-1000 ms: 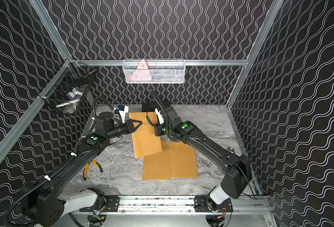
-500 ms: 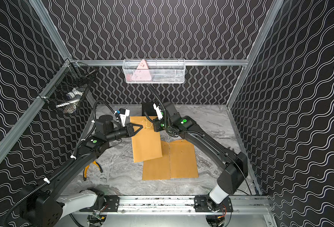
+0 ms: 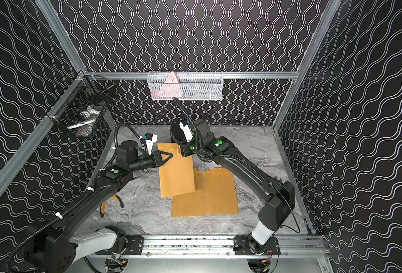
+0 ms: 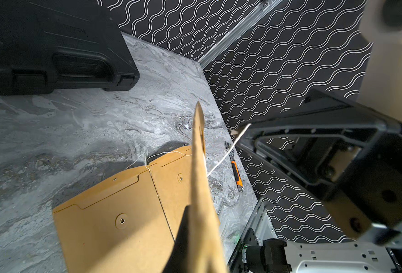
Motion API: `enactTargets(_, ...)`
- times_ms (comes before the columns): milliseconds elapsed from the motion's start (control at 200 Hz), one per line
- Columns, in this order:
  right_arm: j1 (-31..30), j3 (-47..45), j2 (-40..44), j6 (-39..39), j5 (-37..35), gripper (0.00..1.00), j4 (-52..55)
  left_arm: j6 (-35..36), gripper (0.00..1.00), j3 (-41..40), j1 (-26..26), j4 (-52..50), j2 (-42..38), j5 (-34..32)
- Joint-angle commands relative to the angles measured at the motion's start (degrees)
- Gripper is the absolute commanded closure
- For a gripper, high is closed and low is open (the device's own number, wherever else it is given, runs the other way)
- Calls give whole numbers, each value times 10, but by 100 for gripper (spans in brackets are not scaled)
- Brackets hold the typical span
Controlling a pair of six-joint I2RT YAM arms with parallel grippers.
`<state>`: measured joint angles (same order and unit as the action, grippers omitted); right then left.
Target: Open the file bag
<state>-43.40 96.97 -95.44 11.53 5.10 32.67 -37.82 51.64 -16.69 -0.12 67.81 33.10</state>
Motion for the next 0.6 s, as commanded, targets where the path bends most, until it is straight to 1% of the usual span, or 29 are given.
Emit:
enactTargets(0, -7, 17, -9, -9, 12, 100, 1, -10, 100, -2, 0, 31, 3, 10)
enactTargets(596, -39, 71, -38, -11, 25, 100, 7, -14, 100, -4, 0, 42, 9, 12)
